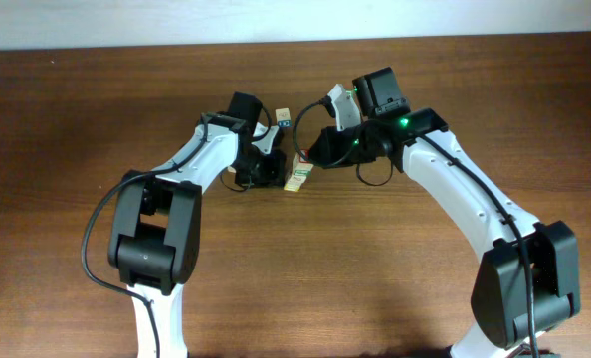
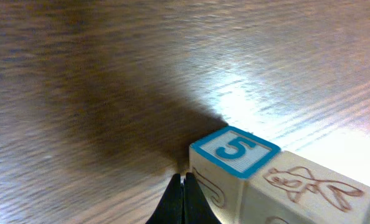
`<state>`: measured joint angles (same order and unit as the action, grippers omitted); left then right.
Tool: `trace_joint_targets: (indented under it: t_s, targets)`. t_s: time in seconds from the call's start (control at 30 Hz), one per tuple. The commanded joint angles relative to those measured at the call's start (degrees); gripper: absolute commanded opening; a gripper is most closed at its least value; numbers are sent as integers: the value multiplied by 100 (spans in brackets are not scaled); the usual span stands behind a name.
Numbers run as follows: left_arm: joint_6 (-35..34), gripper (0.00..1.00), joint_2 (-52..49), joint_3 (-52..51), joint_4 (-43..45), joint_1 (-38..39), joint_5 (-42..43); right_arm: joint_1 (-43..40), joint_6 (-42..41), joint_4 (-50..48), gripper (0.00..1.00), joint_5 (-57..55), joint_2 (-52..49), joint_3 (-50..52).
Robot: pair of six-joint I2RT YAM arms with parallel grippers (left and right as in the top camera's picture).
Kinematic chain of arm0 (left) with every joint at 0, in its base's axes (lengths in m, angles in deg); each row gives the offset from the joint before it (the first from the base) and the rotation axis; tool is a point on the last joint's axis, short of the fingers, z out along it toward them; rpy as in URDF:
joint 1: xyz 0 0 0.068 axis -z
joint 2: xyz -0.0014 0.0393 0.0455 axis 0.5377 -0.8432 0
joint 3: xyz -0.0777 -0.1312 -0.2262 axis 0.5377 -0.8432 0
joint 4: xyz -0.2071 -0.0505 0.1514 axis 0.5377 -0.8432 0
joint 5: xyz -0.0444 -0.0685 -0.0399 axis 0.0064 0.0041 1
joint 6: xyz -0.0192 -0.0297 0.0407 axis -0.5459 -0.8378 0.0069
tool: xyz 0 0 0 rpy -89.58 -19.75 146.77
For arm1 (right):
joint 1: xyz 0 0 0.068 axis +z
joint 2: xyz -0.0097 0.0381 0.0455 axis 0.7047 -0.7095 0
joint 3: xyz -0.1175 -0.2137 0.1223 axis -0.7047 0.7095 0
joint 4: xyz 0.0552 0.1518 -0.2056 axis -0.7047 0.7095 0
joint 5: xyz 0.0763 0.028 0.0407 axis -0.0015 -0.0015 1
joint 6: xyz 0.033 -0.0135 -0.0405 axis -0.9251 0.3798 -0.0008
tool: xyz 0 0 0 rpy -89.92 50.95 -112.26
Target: Rotate 5 blocks
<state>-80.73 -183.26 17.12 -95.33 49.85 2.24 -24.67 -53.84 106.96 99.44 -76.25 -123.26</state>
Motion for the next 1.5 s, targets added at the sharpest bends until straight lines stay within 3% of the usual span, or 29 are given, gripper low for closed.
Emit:
trace_joint_targets:
  t_s: [0.0, 0.47, 0.77, 0.97, 1.47]
  targets:
    - [76, 0, 186, 48, 11, 203, 708, 166, -85, 72, 4, -264, -238, 151]
    - [-37, 0, 186, 50, 96, 184, 481, 166, -240, 24, 4, -461, -238, 151]
    - [-94, 0, 186, 55, 146, -490, 398, 166, -302, -92, 4, -472, -238, 151]
    - [-72, 0, 186, 254, 149, -739, 404, 166, -297, -168, 15, -452, -238, 149]
    - [-31, 0, 186, 337, 144, -743, 398, 422, -299, -238, 16, -330, -236, 144]
